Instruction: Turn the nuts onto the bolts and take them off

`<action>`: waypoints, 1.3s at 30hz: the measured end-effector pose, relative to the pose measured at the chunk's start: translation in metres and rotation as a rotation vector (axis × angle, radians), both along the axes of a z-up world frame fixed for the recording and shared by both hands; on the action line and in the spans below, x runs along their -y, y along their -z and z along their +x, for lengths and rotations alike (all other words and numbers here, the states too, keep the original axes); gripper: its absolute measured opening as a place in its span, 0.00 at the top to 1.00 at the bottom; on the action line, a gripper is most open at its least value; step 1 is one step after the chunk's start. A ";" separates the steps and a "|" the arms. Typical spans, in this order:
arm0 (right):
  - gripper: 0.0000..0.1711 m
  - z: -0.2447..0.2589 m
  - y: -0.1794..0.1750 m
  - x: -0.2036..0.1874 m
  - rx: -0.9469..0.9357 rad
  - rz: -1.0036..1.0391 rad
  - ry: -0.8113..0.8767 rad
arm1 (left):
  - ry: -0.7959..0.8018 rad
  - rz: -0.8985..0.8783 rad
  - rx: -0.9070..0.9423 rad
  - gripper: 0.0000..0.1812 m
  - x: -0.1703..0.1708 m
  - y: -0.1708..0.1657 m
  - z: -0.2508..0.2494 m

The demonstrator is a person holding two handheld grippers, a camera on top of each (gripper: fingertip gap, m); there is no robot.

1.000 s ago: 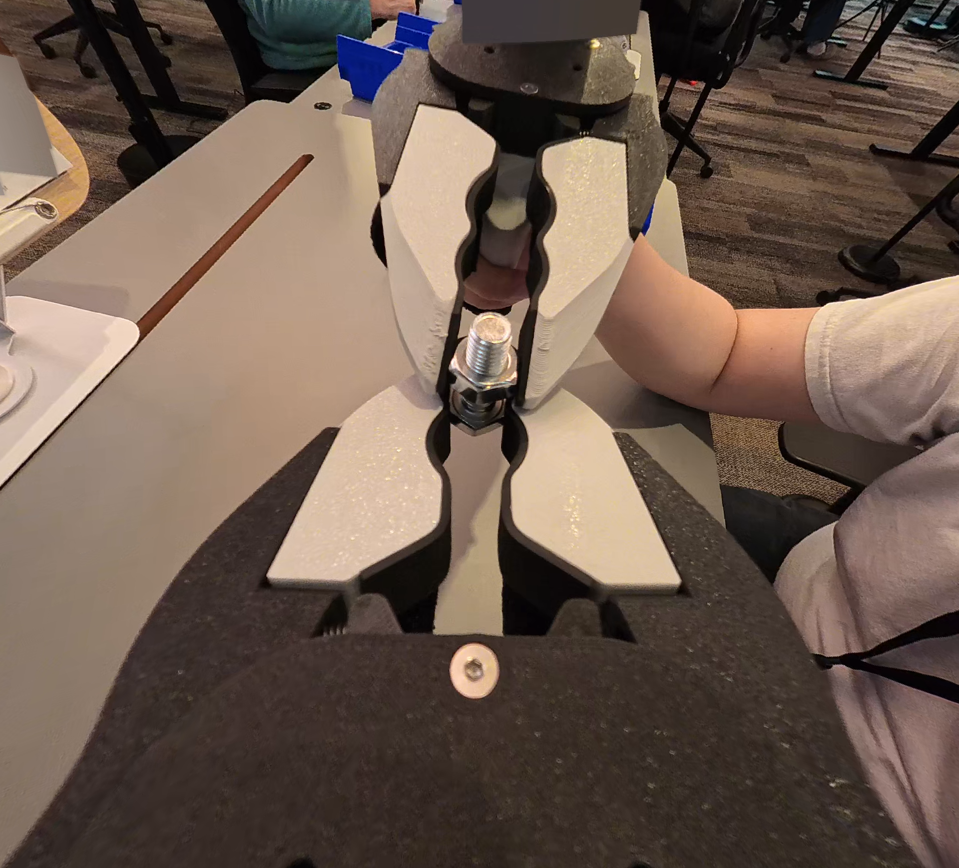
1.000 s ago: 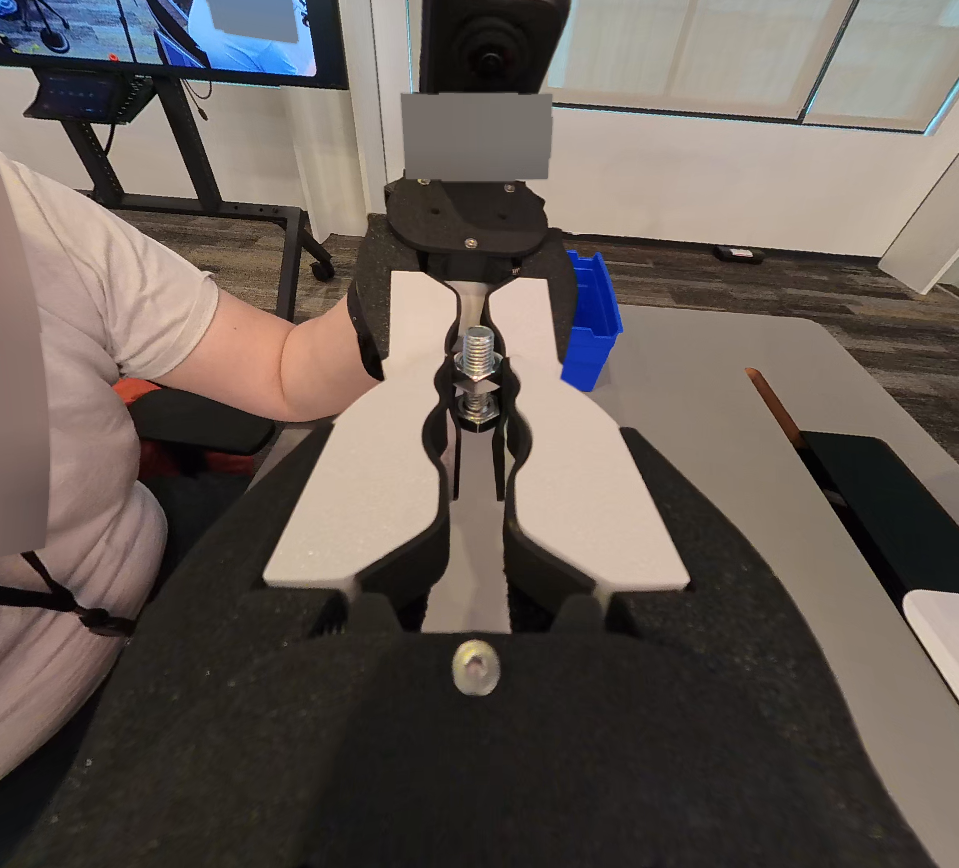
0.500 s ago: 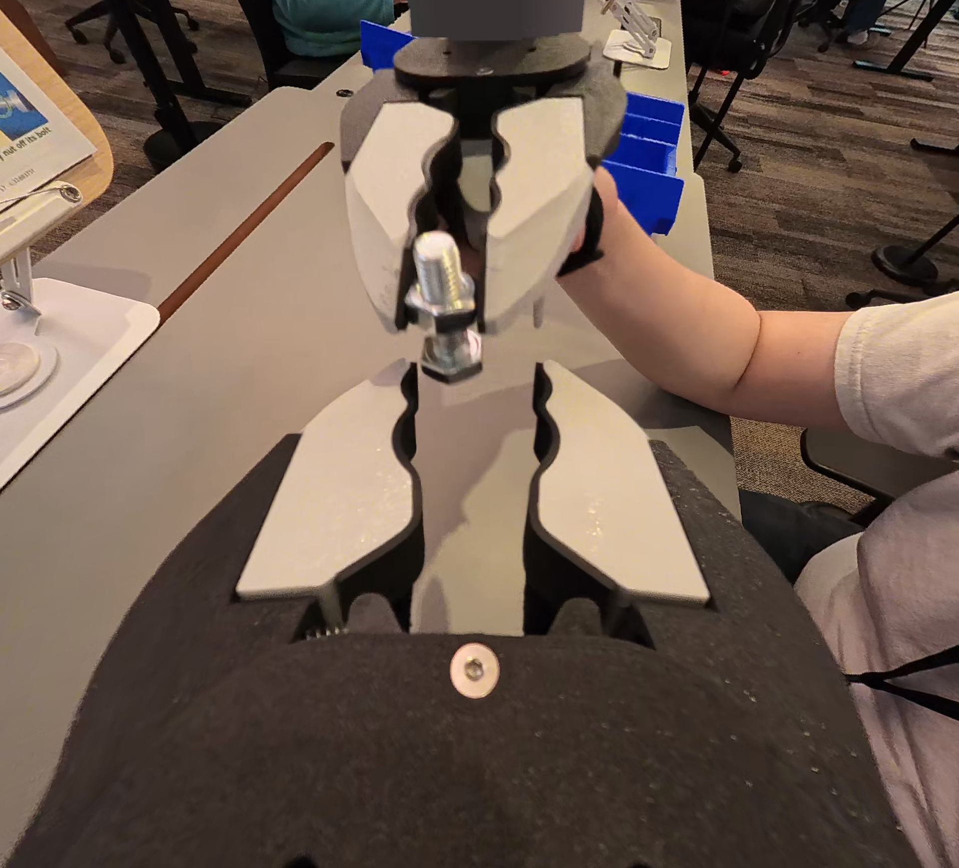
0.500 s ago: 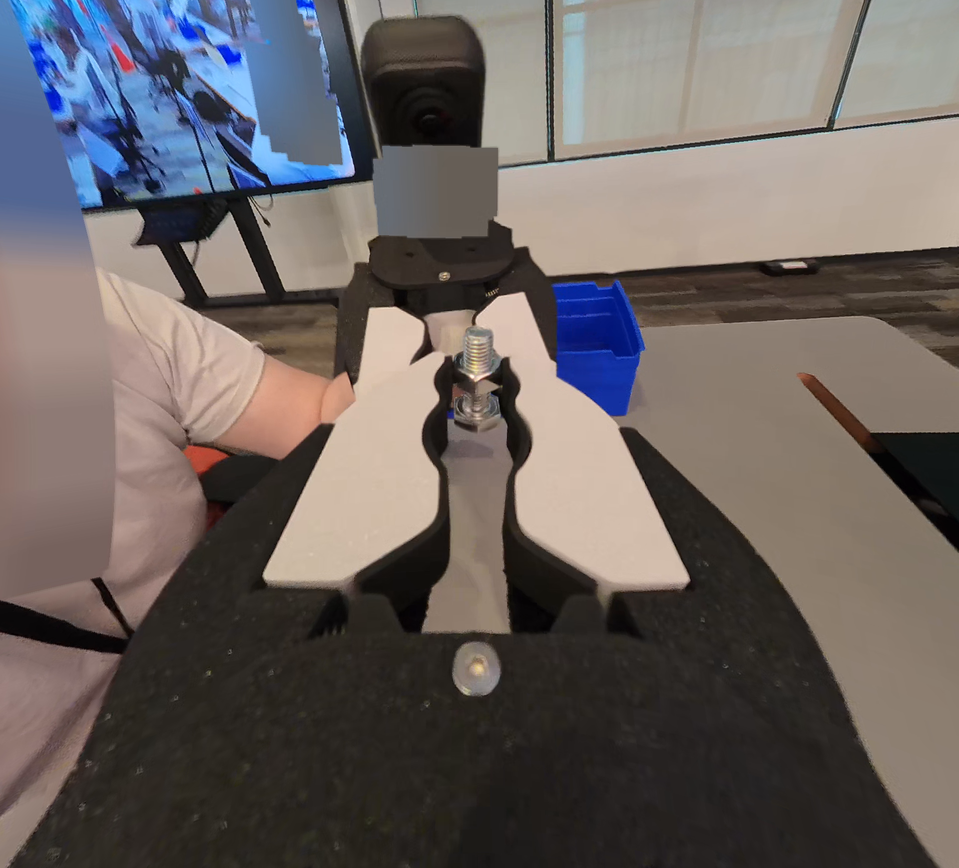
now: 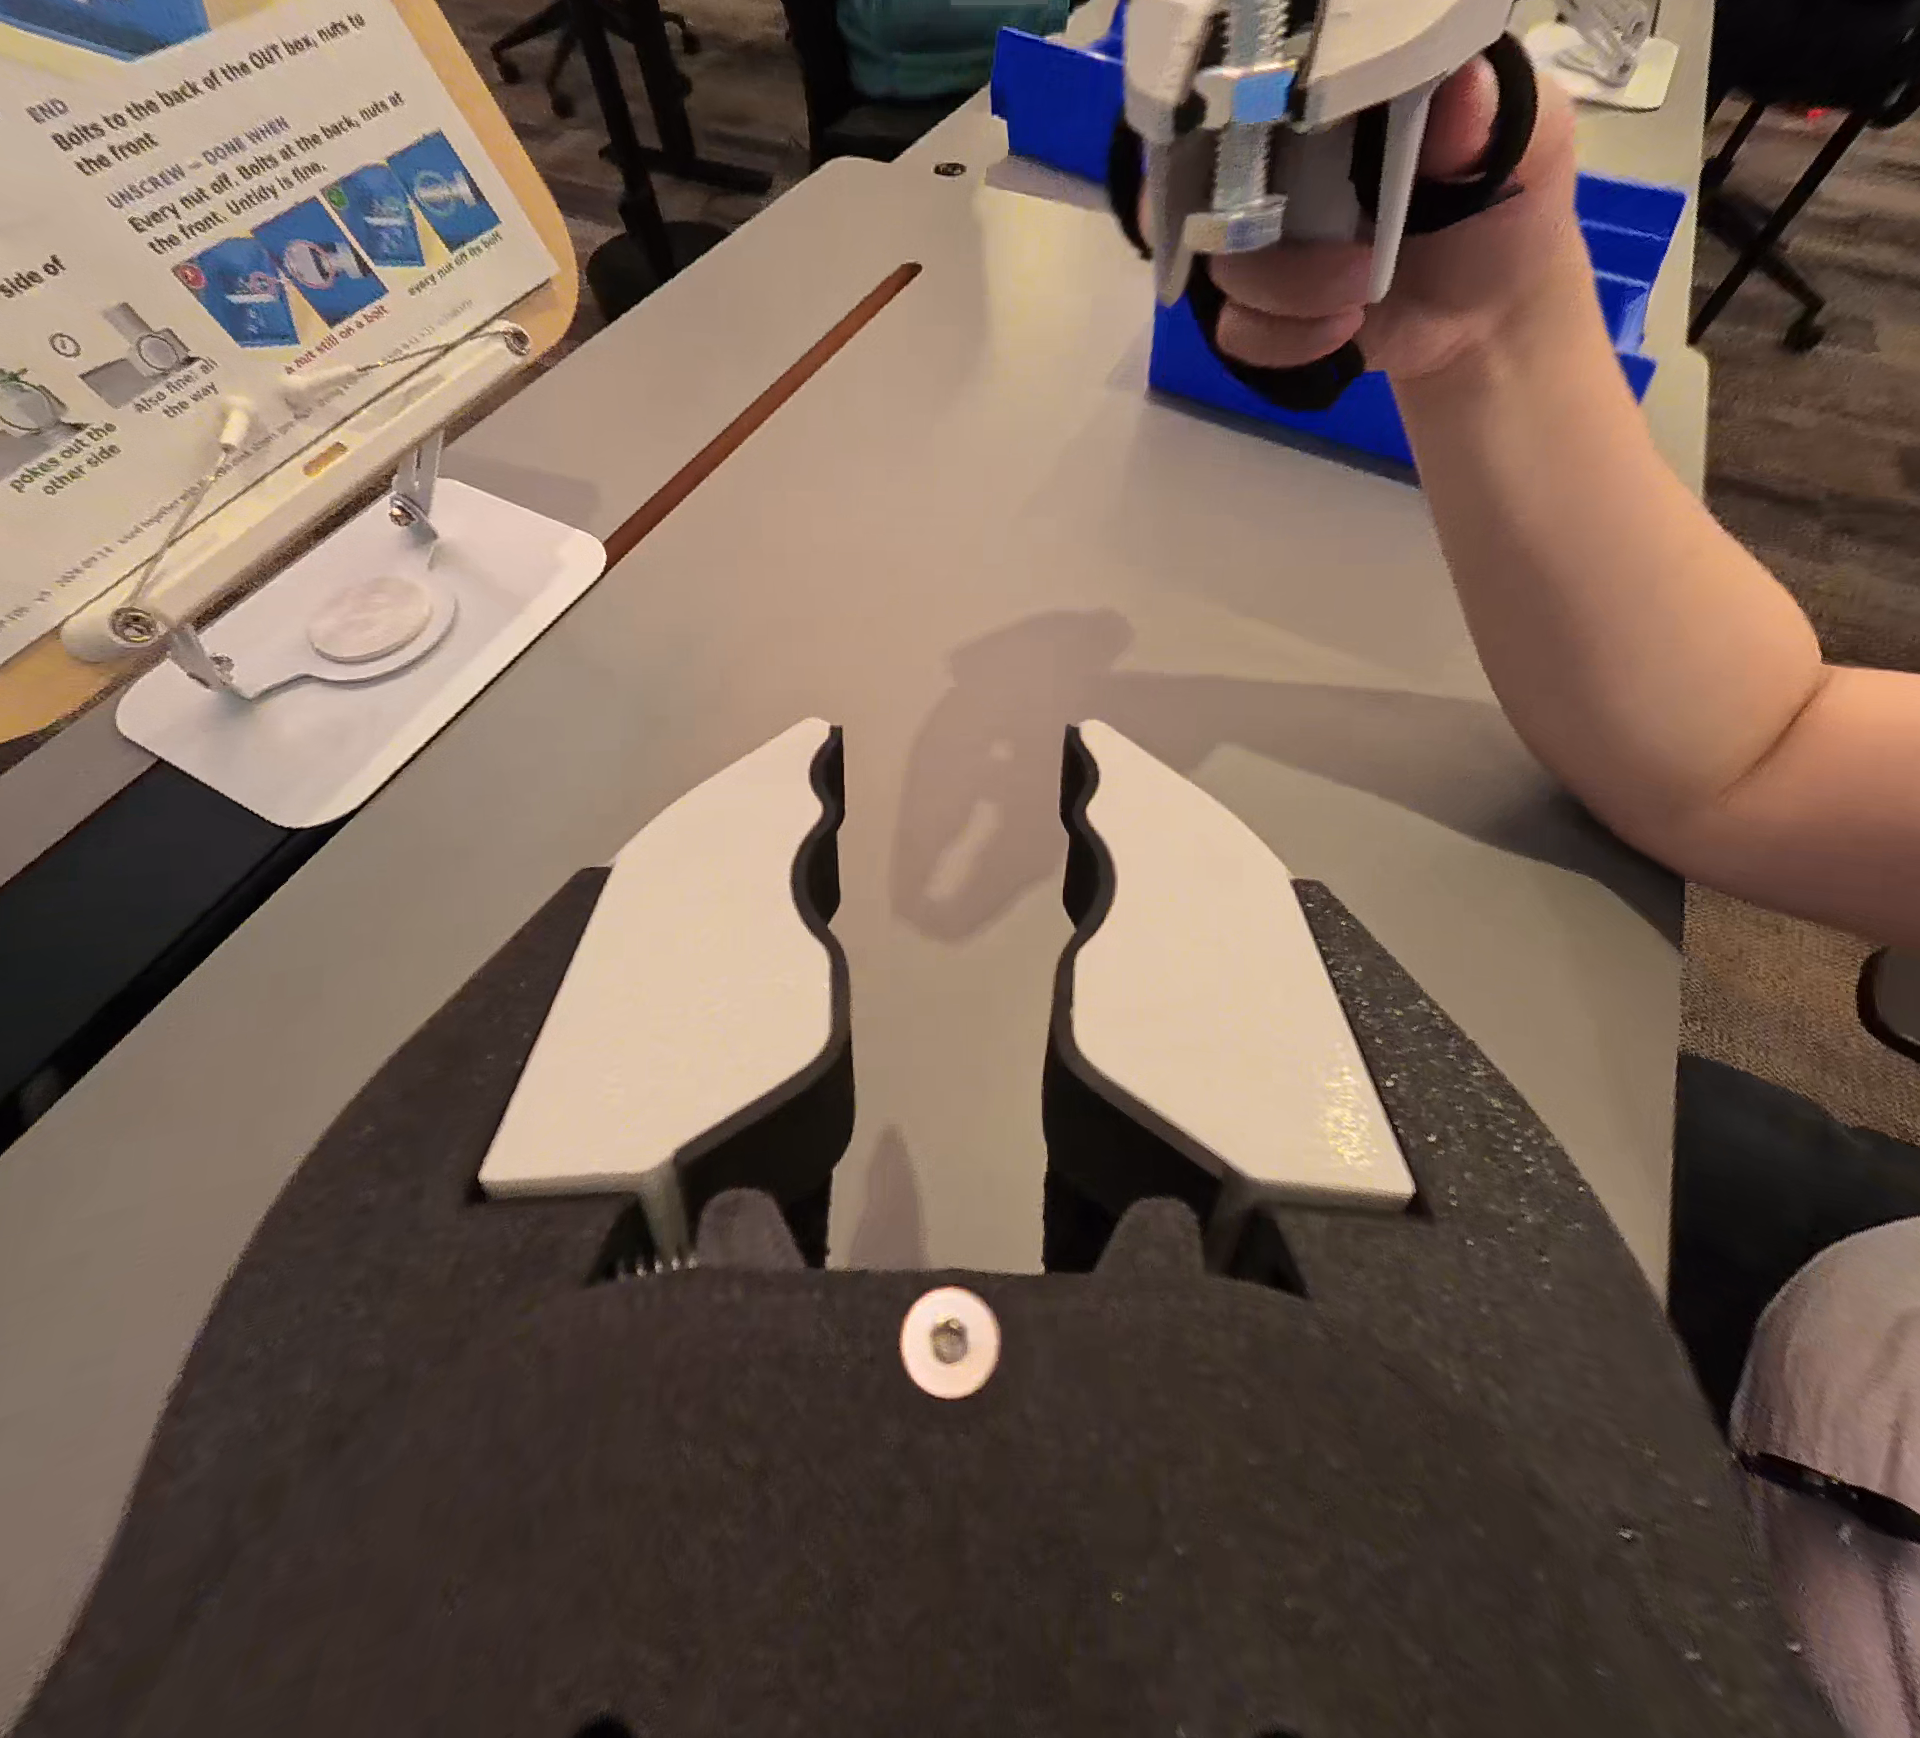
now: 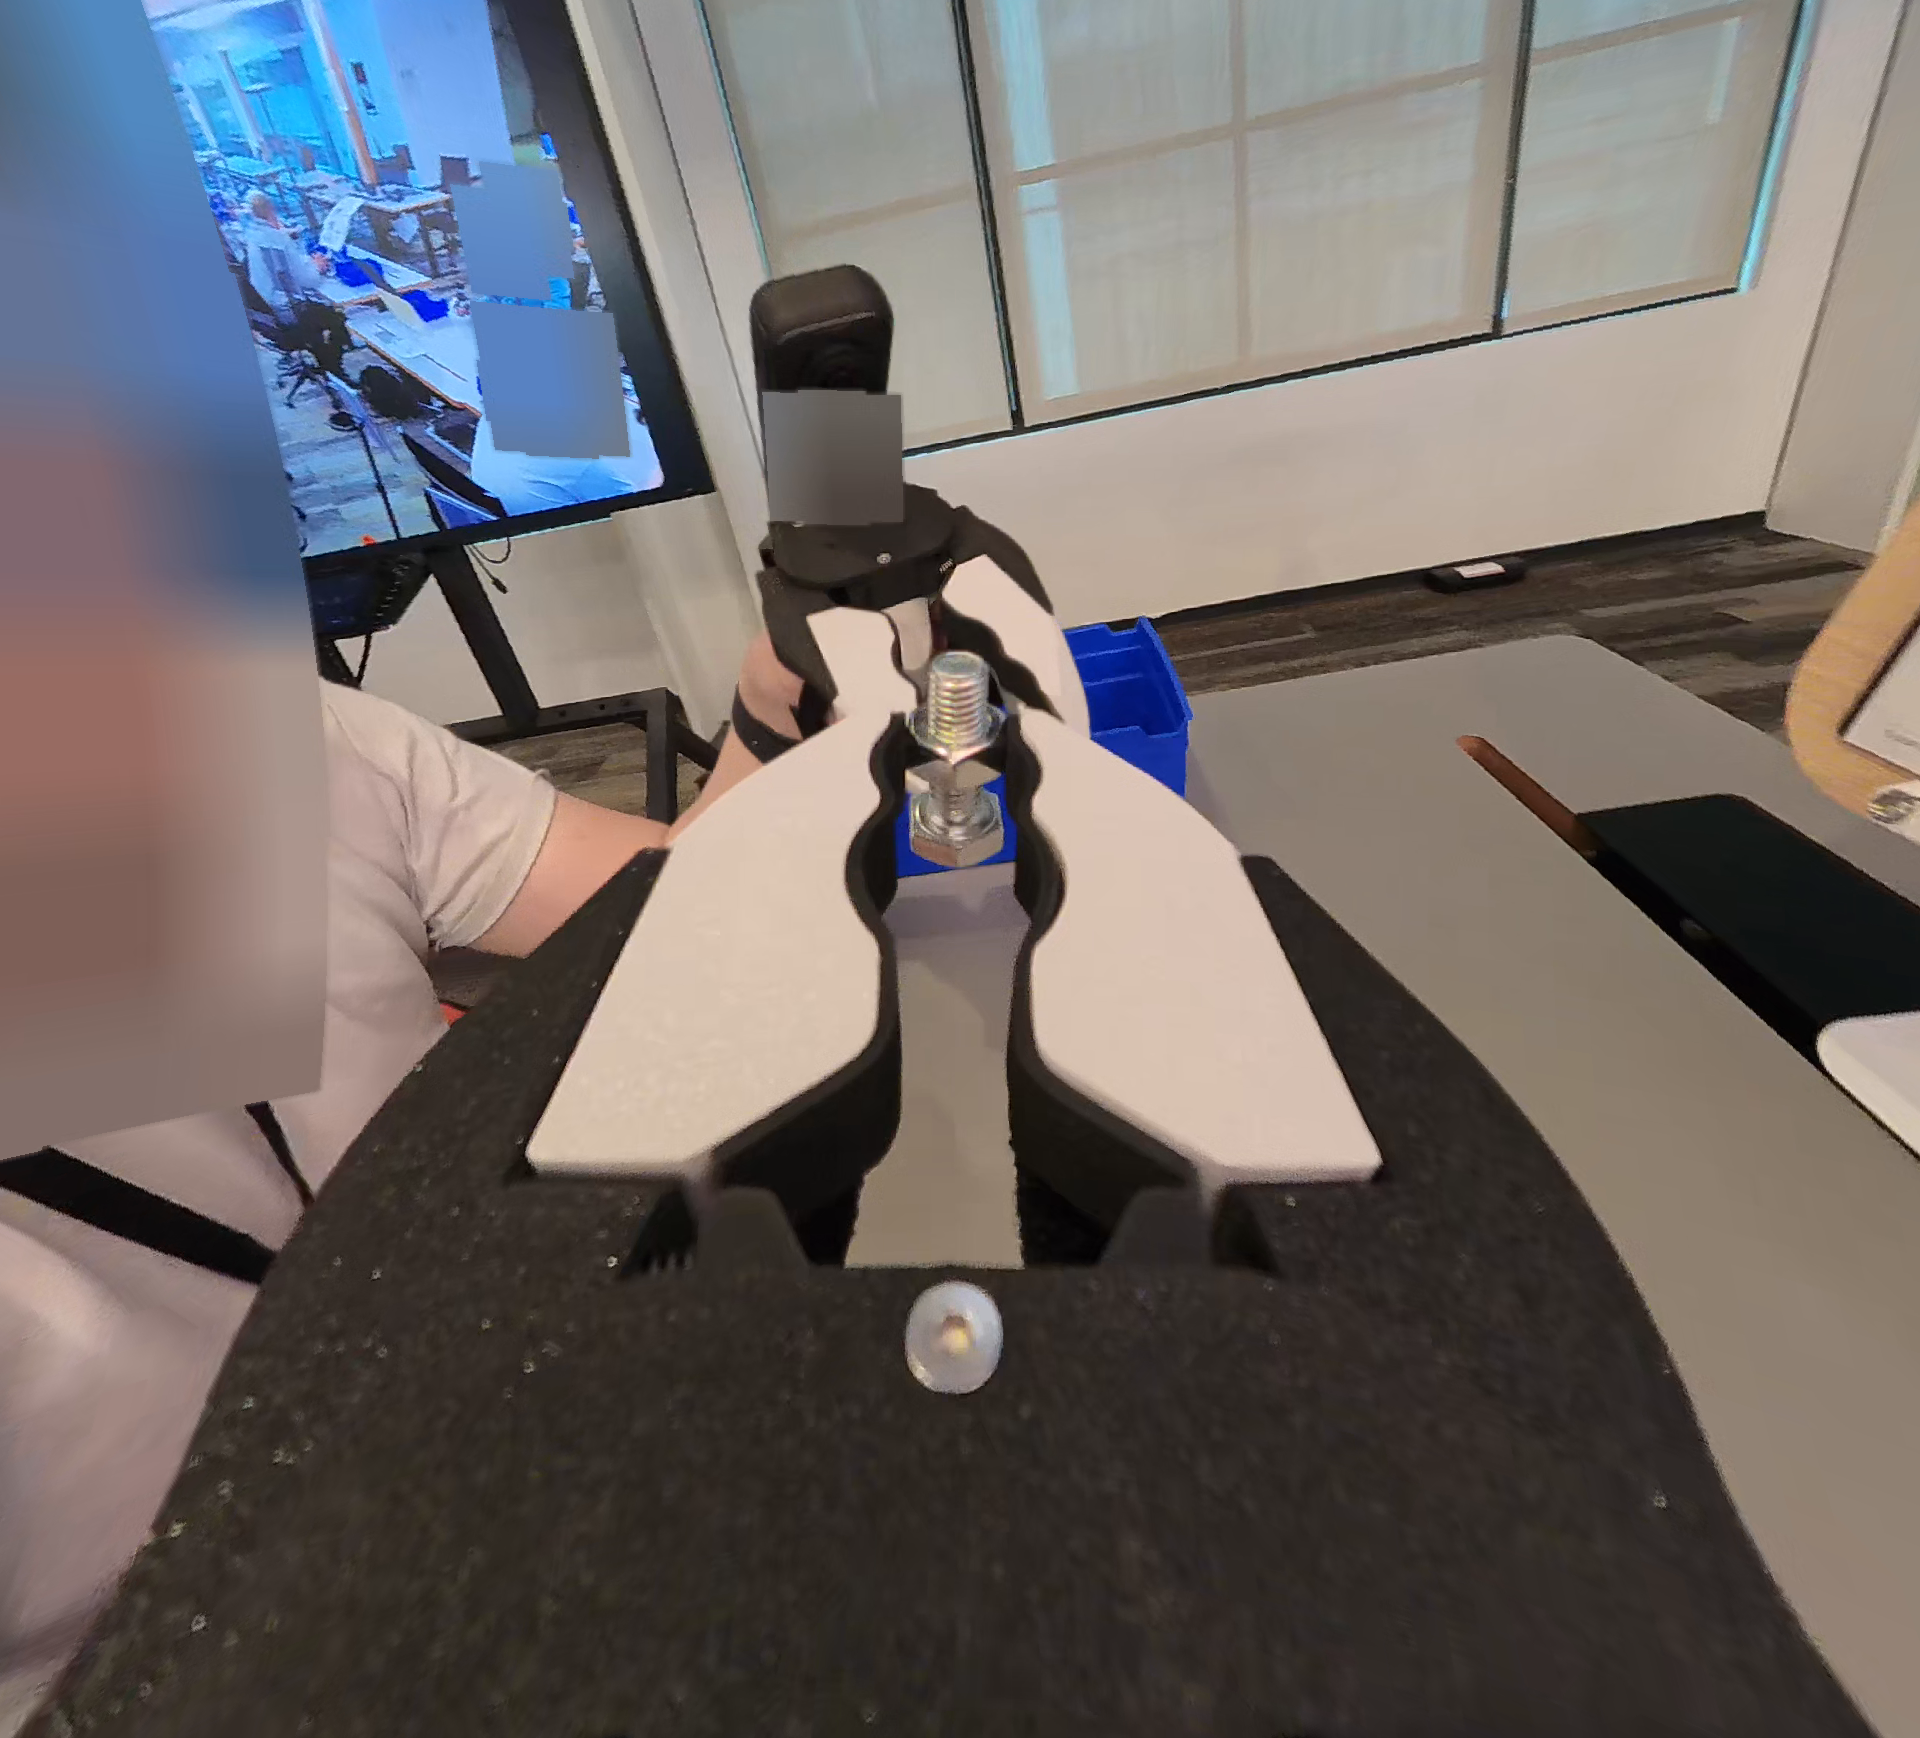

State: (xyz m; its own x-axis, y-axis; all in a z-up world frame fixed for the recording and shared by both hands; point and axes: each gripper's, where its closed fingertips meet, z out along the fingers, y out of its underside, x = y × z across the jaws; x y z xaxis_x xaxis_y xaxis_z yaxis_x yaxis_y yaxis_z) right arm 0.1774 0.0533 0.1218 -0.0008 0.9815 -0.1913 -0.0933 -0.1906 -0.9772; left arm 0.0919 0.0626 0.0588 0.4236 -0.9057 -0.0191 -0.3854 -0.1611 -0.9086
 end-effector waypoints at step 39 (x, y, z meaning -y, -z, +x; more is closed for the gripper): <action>0.90 0.471 0.237 0.086 1.082 -1.089 0.959 | 0.034 0.052 -0.091 0.78 0.022 0.010 0.027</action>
State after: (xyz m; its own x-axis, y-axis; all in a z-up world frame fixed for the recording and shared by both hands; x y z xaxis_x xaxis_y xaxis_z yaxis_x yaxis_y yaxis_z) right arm 0.6481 -0.0329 -0.1150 0.9775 0.0141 -0.2106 -0.0206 -0.9866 -0.1617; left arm 0.1193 0.0407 0.0492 0.3870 -0.9163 -0.1037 -0.4709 -0.0997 -0.8765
